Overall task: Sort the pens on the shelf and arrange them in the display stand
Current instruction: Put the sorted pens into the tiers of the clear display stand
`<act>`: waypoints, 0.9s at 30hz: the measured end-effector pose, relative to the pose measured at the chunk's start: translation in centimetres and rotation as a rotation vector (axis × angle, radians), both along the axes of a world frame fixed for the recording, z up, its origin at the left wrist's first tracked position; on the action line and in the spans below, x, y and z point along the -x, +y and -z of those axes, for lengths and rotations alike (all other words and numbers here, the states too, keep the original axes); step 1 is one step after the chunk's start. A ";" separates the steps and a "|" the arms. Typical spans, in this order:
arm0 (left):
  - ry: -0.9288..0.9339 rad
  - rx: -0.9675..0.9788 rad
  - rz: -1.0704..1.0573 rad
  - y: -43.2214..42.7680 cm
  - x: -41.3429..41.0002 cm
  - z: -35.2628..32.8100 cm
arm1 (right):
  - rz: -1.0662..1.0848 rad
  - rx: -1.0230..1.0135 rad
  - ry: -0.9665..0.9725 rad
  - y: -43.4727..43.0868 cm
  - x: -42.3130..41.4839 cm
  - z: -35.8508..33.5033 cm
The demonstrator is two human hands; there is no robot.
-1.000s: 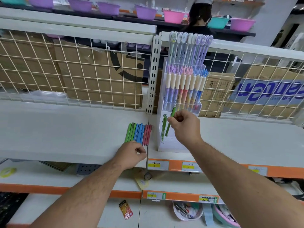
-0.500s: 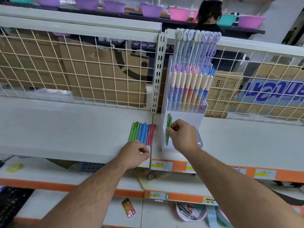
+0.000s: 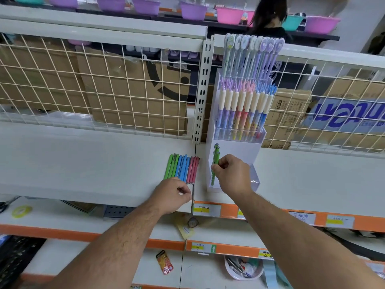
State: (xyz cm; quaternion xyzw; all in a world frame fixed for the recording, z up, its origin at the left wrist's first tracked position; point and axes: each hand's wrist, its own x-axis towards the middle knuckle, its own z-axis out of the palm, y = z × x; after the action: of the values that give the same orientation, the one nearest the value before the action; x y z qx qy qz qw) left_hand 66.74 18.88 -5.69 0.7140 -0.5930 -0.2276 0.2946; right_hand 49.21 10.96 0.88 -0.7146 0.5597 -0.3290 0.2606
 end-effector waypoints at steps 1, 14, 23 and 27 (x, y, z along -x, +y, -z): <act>-0.001 -0.002 0.000 0.0 0.0 0.0 | 0.001 -0.004 0.007 0.0 0.0 0.0; -0.019 -0.013 -0.004 0.1 0.1 -0.2 | 0.047 -0.011 -0.023 0.5 0.2 0.7; 0.261 0.105 -0.278 0.0 -0.6 -0.7 | -0.182 -0.031 0.060 4.3 -1.4 3.7; 0.061 0.156 -0.434 -0.7 -2.5 -0.3 | -0.281 0.058 0.170 4.7 -3.4 5.1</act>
State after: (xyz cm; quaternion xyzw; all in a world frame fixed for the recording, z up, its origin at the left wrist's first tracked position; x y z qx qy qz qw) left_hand 69.27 18.18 -5.35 0.7926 -0.4321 -0.1341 0.4087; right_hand 52.62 15.62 -4.26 -0.8182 0.4646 -0.2437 0.2353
